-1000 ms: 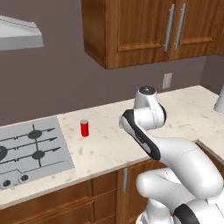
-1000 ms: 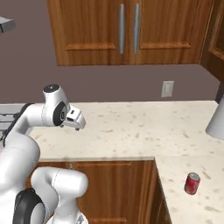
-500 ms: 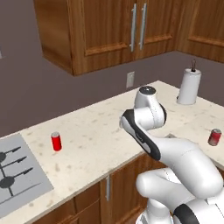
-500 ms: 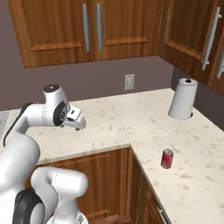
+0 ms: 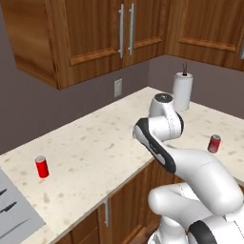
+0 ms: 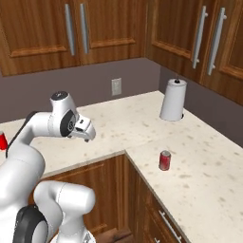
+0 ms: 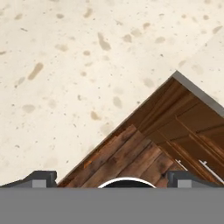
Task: Four empty soda cans are scattered around the kitchen. Gather all the cans and cluster them next to the stove for recycling.
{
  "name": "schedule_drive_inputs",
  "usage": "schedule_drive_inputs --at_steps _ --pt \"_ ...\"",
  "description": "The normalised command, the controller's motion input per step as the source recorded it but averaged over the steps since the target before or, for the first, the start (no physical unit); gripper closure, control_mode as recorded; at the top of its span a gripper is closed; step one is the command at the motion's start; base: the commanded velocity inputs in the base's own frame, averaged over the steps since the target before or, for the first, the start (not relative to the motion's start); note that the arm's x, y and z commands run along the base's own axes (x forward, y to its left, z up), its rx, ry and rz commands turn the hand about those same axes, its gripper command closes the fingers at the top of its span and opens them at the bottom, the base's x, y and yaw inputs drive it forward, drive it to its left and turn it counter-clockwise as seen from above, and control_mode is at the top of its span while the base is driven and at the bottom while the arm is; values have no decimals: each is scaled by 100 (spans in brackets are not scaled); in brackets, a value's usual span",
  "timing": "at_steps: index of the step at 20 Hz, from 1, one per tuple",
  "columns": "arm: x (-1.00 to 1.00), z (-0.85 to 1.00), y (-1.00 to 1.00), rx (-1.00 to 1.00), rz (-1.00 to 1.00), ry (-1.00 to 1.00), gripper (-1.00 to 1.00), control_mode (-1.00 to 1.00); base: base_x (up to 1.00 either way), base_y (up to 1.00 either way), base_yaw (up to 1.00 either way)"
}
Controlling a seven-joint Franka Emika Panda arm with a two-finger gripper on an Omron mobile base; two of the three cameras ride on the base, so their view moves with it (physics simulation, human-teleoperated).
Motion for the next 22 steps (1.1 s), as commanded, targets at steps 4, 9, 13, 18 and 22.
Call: schedule_drive_inputs --at_steps 4,9,13,18,22 --pt "0 0 0 0 0 0 -100 100 0 0 -4" --pt "0 0 0 0 0 0 -100 100 0 0 -2" --pt "0 0 0 0 0 0 -100 100 0 0 -2" --pt "2 -1 -5 1 -2 2 -100 -100 0 0 0" --pt "14 -1 -22 2 -4 12 -100 -100 0 0 0"
